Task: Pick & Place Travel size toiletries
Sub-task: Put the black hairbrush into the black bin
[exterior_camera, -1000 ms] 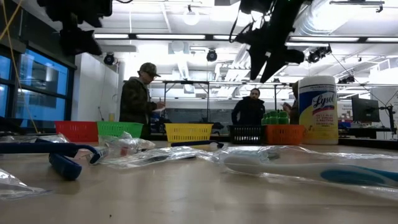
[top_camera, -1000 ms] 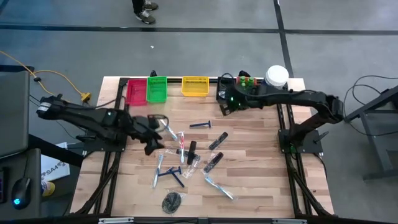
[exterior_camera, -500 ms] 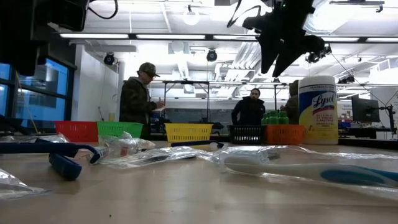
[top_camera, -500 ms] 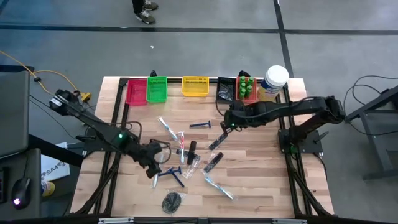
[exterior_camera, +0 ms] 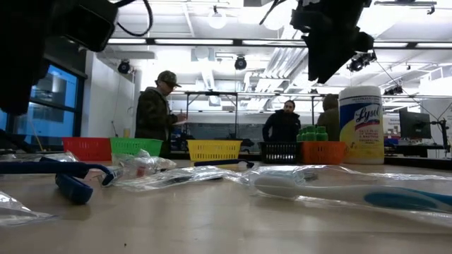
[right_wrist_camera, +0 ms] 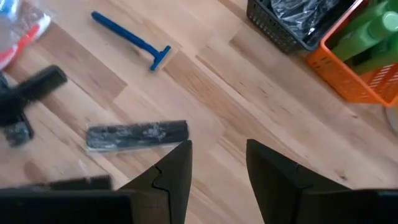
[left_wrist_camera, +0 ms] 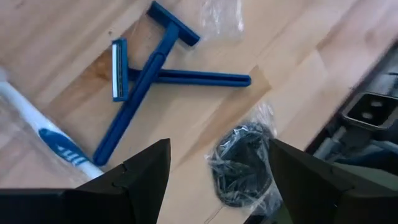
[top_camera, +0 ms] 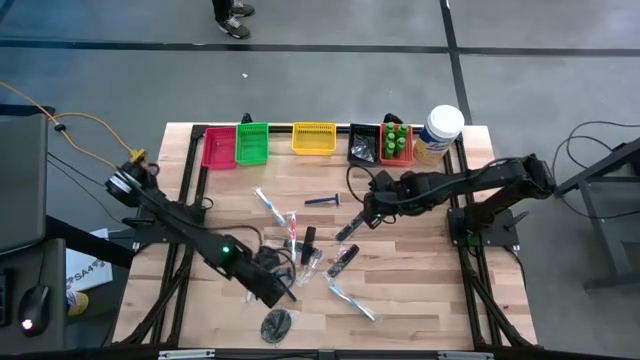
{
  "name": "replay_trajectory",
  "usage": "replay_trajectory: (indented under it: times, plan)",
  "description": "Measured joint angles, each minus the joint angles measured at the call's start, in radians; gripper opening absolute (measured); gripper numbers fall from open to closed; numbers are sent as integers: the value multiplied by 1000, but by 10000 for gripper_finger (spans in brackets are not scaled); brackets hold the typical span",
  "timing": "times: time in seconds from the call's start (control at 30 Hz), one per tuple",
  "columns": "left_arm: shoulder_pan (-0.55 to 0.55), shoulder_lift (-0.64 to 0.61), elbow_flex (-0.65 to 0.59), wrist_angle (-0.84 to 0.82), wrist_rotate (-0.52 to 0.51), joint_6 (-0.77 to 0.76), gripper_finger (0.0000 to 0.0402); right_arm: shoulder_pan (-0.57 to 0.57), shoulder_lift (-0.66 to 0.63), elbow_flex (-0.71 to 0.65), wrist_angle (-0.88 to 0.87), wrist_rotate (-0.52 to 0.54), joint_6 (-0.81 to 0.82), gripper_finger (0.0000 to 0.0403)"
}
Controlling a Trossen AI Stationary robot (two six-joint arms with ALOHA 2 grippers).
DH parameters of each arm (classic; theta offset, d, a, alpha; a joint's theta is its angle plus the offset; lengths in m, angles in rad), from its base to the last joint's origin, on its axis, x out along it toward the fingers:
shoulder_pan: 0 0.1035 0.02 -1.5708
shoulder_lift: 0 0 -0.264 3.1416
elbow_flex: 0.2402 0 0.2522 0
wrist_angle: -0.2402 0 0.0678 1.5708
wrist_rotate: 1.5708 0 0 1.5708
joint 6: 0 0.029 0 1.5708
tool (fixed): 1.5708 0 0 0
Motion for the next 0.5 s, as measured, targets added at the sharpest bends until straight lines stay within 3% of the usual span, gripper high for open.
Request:
replay_trajectory:
  times: [0.27,0.5]
  plan:
    - [-45,171,199,-198,24,-113,261,1,0,0,-24,4,-66,142]
    - [-79,276,294,-181,26,-210,261,1,0,0,-20,8,-97,142]
